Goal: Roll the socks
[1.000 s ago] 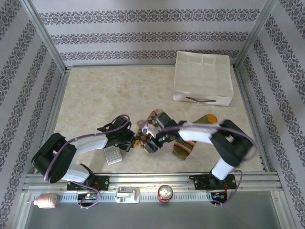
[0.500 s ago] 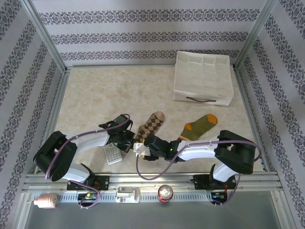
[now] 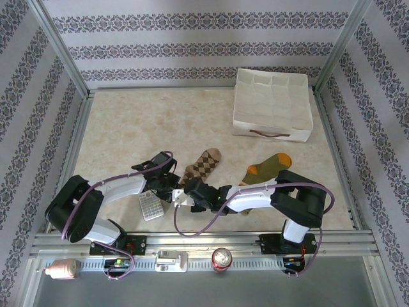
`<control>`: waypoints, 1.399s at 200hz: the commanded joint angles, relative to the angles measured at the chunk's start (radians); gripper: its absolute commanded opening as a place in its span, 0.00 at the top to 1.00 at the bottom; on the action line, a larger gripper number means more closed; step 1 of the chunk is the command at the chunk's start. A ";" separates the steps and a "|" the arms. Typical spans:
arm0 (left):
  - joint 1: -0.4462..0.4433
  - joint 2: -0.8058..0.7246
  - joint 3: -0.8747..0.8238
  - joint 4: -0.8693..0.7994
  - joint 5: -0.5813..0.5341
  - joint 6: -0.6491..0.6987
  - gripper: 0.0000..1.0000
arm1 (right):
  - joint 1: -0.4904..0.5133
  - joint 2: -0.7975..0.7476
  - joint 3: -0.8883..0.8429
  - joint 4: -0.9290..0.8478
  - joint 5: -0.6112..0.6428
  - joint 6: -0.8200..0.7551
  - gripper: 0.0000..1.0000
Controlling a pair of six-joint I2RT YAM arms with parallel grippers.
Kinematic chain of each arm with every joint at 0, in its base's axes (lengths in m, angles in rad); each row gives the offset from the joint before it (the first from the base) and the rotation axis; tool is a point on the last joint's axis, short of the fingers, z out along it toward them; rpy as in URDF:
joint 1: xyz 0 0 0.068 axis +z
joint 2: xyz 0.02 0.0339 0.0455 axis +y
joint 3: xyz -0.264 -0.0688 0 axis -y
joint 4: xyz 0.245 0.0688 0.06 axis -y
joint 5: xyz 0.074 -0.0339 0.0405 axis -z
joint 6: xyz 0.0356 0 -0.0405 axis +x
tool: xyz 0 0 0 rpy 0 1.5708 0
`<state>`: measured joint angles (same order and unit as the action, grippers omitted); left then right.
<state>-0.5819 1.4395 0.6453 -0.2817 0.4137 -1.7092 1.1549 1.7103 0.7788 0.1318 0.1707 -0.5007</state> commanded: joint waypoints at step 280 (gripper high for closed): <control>-0.002 0.082 -0.096 0.299 -0.008 0.063 0.91 | -0.508 0.327 0.154 -0.373 -0.899 0.512 1.00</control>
<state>-0.5518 1.4643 0.5423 0.0422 0.4068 -1.6531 0.6498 1.9636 0.9894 -0.0643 -0.9070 0.0174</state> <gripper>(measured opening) 0.233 0.042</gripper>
